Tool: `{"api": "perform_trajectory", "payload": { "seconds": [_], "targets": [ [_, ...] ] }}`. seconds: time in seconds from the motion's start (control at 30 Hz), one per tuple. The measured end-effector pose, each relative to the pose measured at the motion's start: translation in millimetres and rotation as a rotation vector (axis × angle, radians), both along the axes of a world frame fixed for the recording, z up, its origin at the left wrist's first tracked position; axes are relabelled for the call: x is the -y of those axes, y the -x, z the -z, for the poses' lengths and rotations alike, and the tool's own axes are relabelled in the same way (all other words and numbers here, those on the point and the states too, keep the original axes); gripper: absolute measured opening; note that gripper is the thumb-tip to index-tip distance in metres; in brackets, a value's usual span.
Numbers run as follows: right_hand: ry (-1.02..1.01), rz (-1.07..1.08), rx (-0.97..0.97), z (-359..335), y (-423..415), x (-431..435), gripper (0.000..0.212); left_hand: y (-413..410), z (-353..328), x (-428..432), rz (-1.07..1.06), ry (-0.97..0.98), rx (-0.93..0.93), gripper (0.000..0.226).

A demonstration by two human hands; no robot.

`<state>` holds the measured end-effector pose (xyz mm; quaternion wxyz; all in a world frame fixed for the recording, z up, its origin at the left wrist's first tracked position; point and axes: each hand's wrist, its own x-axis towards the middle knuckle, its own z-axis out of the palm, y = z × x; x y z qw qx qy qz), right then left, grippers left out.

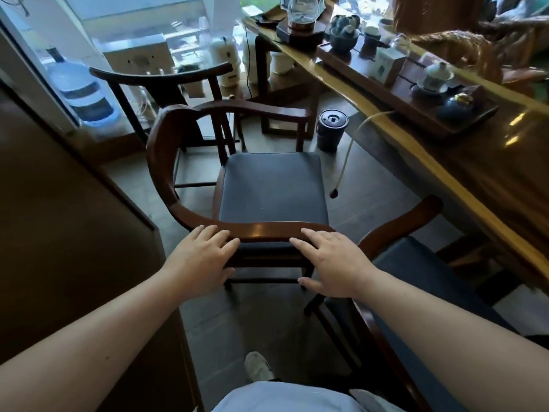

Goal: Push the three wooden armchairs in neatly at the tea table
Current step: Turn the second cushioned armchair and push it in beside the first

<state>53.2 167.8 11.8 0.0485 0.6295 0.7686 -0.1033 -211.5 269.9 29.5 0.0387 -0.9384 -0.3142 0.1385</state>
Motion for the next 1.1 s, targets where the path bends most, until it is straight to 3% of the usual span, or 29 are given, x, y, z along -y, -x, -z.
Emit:
{"api": "perform_trajectory", "payload": {
  "seconds": [0.2, 0.77, 1.1],
  "targets": [
    [0.037, -0.050, 0.017, 17, 20, -41, 0.085, 31, 7, -45, 0.045, 0.018, -0.185, 0.069],
    [0.267, -0.111, -0.124, 87, 43, -199, 0.092, 39, 17, -179, -0.036, 0.080, -0.323, 0.066],
    [0.462, -0.097, -0.201, 109, 64, -232, 0.087, 51, 32, -245, 0.019, 0.172, -0.406, 0.065]
  ]
}}
